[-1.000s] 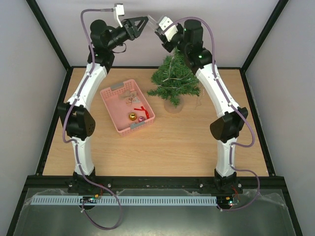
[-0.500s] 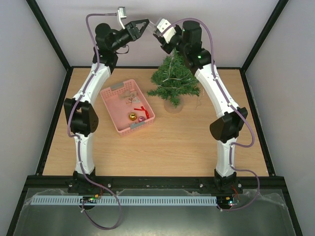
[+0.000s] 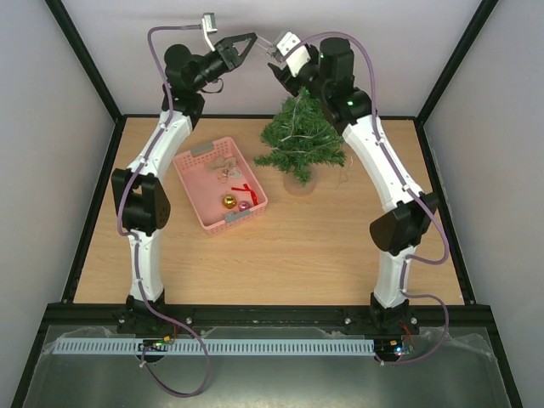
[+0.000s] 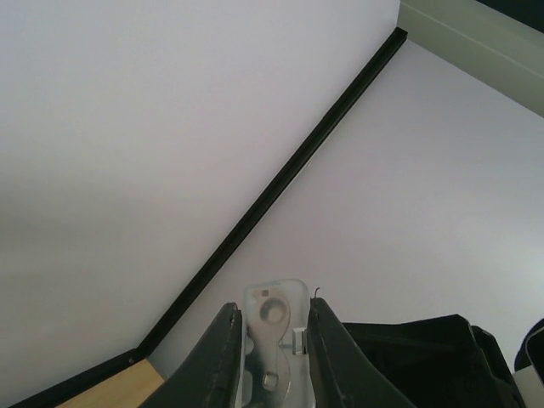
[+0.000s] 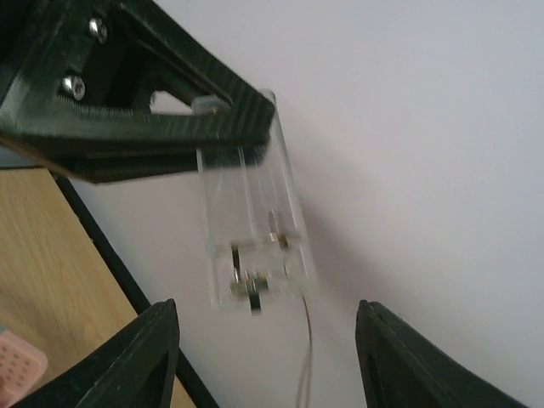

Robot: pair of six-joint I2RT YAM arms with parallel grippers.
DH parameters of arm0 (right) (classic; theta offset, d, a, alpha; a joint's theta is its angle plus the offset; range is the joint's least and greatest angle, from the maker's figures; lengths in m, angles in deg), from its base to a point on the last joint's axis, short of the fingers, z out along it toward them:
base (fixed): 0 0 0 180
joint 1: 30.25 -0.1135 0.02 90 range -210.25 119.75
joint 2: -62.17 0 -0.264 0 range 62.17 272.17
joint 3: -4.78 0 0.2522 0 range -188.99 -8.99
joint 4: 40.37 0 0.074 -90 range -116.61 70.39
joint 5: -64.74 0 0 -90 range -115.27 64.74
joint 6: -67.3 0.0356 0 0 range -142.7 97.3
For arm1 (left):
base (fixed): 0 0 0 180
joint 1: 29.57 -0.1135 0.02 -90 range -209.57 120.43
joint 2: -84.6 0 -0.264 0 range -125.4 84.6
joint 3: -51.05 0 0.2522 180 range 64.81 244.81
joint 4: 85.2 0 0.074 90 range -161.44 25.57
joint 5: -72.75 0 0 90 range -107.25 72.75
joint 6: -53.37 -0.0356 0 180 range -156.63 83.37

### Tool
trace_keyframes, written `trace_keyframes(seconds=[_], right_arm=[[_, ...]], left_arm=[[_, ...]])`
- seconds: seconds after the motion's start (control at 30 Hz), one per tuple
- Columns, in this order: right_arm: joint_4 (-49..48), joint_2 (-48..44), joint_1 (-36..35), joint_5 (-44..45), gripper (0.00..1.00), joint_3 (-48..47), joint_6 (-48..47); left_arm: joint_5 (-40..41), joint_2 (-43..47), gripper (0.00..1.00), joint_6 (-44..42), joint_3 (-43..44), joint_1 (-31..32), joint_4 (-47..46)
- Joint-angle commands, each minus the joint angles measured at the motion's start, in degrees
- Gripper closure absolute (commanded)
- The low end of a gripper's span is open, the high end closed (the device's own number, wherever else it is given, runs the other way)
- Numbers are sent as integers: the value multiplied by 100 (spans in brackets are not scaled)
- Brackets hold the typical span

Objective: Decorate the small christmas tree
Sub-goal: Wrap the decoration item around the Christmas tree.

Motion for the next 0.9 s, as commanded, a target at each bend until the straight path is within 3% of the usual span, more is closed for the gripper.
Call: trace_keyframes(seconds=[0.0,0.23,0.53,0.87], right_arm=[[-28,-744,-14,644,42,498,571],[-341,-1934,-6,1378,28,2121,1550],[-421,-2995,20,1938,26,3105,2754],[0,-2384,21,1894,29,2320,2832]], left_arm=[[111,246,98,100,-31,-32,-428],[199,290,97,177,-37,-27,-600],[267,204,97,38,-120,-7,-595],[271,208,97,-244,-241,4,-377]])
